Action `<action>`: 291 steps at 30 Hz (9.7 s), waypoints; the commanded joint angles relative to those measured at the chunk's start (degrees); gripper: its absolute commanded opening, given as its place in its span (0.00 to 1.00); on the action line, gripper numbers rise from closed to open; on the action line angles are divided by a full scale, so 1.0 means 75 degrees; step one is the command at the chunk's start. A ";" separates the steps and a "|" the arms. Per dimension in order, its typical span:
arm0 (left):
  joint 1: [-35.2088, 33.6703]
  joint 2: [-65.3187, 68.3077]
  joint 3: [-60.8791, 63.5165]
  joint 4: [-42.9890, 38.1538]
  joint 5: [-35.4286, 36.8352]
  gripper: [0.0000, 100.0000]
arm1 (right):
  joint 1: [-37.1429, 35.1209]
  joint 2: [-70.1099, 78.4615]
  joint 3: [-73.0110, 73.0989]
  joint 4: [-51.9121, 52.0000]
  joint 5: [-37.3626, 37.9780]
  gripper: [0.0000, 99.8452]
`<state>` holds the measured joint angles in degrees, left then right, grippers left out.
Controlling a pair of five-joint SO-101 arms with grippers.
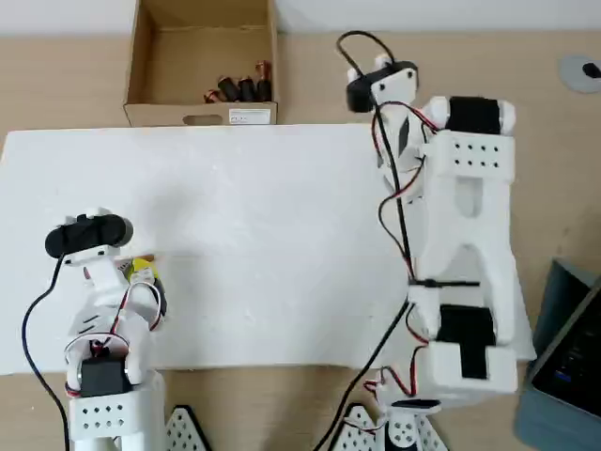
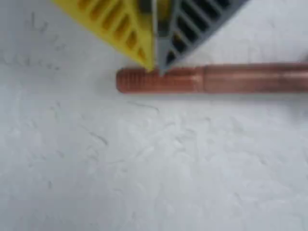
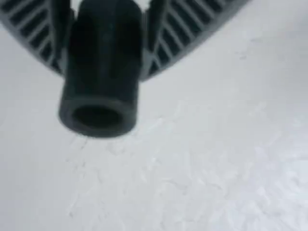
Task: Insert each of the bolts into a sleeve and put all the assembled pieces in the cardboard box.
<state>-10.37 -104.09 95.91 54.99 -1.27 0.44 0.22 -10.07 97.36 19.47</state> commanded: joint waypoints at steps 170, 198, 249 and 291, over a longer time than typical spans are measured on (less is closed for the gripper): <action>0.0211 0.4718 -0.6599 0.1723 0.1348 0.00 | -0.0346 -1.3579 0.9231 -0.1969 -0.3071 0.01; 0.2884 -0.0041 -0.2227 -0.2942 0.2297 0.00 | -0.4542 -1.3579 1.2161 -0.5462 -0.3012 0.01; 0.4724 -0.0041 -0.3856 -0.1383 0.3259 0.00 | -0.5937 -1.3579 1.2138 -0.7021 -0.1289 0.01; 0.5204 -0.0018 -0.2966 -0.0680 0.3212 0.16 | -0.5925 -1.3568 1.1974 -0.7021 -0.0949 0.01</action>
<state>29.80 -104.00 76.92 49.98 22.99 -43.25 -101.23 83.47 45.93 12.18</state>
